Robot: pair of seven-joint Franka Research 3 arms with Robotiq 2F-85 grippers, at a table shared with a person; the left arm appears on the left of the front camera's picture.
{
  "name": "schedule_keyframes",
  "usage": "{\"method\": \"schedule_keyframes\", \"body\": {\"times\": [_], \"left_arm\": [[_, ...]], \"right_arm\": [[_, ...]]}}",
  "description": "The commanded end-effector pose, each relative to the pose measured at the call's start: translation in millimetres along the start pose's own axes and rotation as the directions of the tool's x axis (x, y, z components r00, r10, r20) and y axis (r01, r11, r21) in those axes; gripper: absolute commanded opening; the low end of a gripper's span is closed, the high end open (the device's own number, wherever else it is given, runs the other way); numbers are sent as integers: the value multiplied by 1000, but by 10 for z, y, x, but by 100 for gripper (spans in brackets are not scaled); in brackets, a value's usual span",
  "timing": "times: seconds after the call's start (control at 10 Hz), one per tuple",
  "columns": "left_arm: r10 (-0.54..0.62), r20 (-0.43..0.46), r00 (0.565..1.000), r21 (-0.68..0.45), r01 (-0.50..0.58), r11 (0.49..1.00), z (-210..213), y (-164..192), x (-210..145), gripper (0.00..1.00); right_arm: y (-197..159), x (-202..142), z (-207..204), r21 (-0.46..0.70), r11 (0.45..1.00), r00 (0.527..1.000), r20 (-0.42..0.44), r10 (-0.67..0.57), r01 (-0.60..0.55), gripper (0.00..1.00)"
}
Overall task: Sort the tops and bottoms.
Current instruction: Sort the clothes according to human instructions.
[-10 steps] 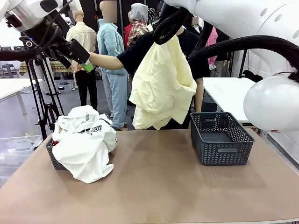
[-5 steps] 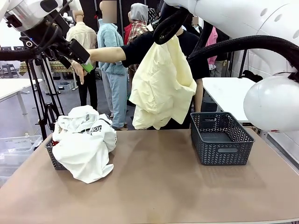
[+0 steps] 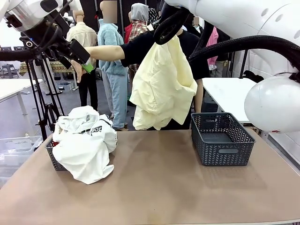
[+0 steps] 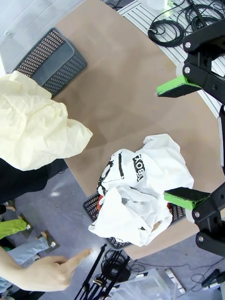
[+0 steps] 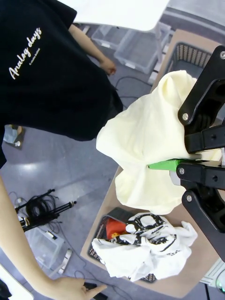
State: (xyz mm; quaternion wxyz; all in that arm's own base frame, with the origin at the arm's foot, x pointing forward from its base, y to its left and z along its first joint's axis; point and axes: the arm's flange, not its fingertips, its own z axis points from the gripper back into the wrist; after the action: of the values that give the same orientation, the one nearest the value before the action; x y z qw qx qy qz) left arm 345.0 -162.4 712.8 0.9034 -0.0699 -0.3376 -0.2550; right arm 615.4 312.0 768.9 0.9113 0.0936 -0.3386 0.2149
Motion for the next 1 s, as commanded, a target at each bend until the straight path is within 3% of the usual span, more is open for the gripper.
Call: {"method": "schedule_keyframes", "body": {"times": [0.0, 0.2, 0.6, 0.9], "left_arm": [[4, 3, 1000, 4, -4, 1000, 14, -4, 4, 100], [0, 0, 1000, 0, 0, 1000, 0, 0, 0, 100], [-19, 100, 995, 95, 10, 995, 791, 58, -146, 100], [-17, 124, 992, 86, 6, 996, 863, 54, -131, 100]], "right_arm": [[36, 5, 27, 11, 1000, 1000, 7, -6, 6, 0], [36, 5, 27, 11, 1000, 1000, 7, -6, 6, 0], [2, 0, 1, 0, 1000, 1000, 0, 0, 0, 0], [434, 162, -62, 249, 965, 992, 112, 49, -76, 0]]}}
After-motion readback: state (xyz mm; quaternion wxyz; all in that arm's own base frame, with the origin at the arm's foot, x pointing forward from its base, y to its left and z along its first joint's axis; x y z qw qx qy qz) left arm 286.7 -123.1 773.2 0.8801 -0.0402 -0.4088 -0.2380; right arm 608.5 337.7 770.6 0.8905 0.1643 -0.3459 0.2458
